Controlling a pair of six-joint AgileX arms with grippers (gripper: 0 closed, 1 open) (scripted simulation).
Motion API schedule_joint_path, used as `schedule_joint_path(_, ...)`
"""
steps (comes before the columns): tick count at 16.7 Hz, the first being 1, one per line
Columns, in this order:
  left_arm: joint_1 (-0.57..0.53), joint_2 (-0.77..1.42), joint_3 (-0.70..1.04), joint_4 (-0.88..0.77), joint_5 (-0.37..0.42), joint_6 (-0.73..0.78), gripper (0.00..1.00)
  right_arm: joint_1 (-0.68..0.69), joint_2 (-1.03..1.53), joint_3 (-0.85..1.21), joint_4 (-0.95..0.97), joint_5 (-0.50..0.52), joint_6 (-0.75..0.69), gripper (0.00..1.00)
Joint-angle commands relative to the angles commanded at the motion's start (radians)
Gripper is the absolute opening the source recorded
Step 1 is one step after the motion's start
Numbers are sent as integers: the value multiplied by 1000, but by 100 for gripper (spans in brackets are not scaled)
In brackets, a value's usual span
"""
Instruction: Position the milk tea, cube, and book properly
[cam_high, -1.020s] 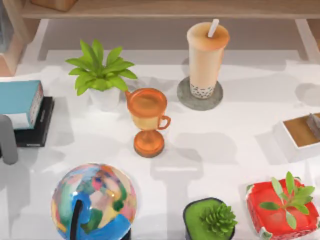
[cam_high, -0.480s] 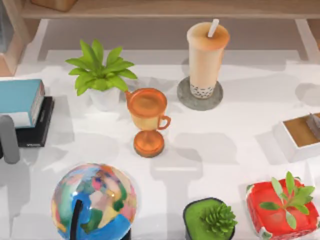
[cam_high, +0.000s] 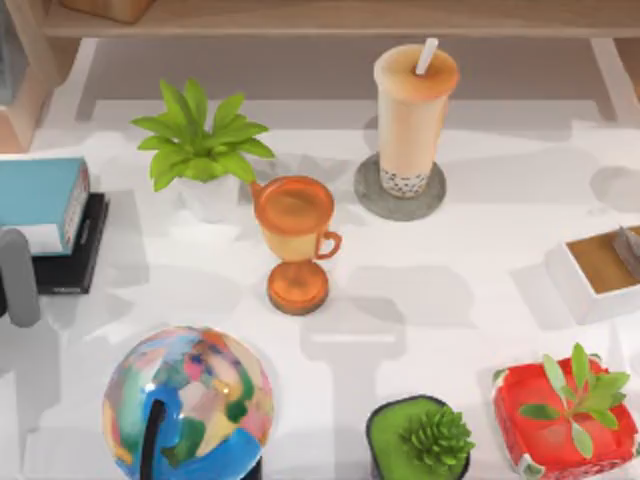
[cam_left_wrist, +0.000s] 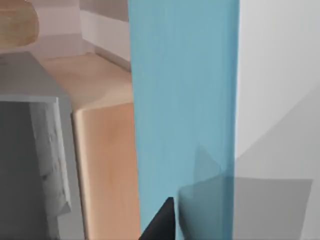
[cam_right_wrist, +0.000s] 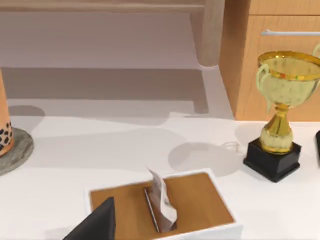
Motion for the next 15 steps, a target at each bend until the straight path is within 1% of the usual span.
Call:
schedule_joint_path(9,0,0,0,0,0,0,98,0,0,0,0,0,0,100)
schedule_joint_path(10,0,0,0,0,0,0,100,0,0,0,0,0,0,100)
schedule_joint_path(15,0,0,0,0,0,0,100,0,0,0,0,0,0,100)
